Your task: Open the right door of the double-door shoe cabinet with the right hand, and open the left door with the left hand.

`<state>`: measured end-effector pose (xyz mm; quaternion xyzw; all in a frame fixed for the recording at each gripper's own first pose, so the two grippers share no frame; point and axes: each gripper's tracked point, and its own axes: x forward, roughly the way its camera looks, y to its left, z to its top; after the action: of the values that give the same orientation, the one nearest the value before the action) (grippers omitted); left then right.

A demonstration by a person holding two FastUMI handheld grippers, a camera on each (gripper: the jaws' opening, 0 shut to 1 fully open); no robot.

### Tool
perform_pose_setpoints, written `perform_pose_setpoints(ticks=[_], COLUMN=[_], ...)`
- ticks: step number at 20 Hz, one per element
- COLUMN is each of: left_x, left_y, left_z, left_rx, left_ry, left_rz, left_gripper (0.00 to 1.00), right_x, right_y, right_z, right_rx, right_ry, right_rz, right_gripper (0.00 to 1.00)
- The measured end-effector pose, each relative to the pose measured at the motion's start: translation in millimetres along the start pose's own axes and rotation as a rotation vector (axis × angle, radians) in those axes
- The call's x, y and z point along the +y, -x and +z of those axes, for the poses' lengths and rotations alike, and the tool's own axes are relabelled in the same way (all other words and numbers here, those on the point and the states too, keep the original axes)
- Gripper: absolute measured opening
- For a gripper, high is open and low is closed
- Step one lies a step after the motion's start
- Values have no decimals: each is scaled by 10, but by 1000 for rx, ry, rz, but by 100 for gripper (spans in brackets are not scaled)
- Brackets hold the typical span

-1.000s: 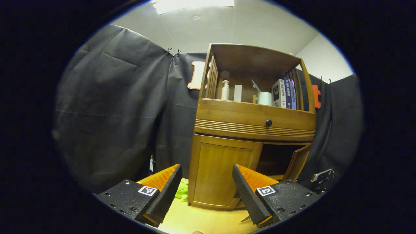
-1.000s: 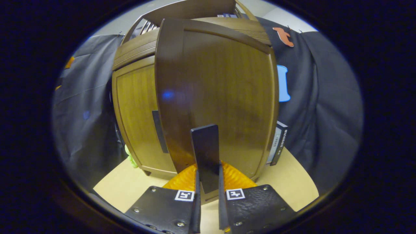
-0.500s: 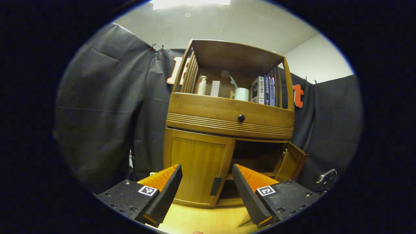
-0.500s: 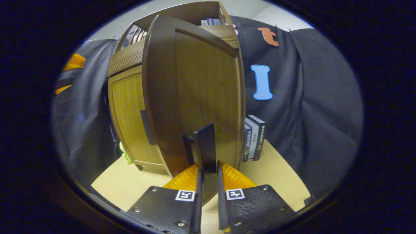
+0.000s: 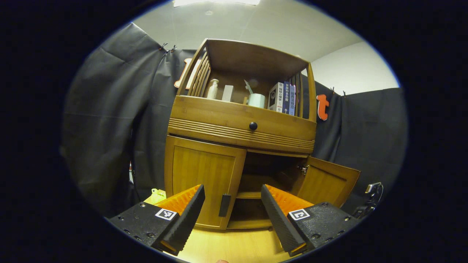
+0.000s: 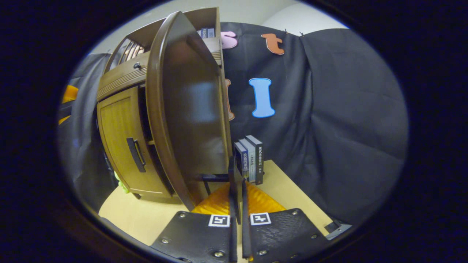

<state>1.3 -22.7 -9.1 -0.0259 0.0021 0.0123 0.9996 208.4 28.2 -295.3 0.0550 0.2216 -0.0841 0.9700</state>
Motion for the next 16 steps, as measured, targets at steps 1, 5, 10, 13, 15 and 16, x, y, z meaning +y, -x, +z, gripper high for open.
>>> perform_pose_setpoints(ticks=[1,5,10,13,15,16], left_x=[9,16,-20,-64,-81,-80], left_y=[-6,-38,-189,-293,-361,-395], left_z=[-17,-97,-278,-433,-523,-557], left_rx=[4,22,58,86,102,109], left_ry=[-4,3,-8,-16,-13,-12], left_rz=[0,-11,-45,-72,-87,-93], left_gripper=[95,96,96,93,93,93], right_x=[-18,36,-97,-231,-318,-337], right_y=[16,32,77,48,55,61], right_z=[13,-14,10,35,47,64], right_rx=[0,20,14,-7,-13,-18], right_ry=[1,-25,-9,9,7,0], right_rz=[14,44,-8,-68,-111,-127], right_gripper=[6,11,14,14,14,15])
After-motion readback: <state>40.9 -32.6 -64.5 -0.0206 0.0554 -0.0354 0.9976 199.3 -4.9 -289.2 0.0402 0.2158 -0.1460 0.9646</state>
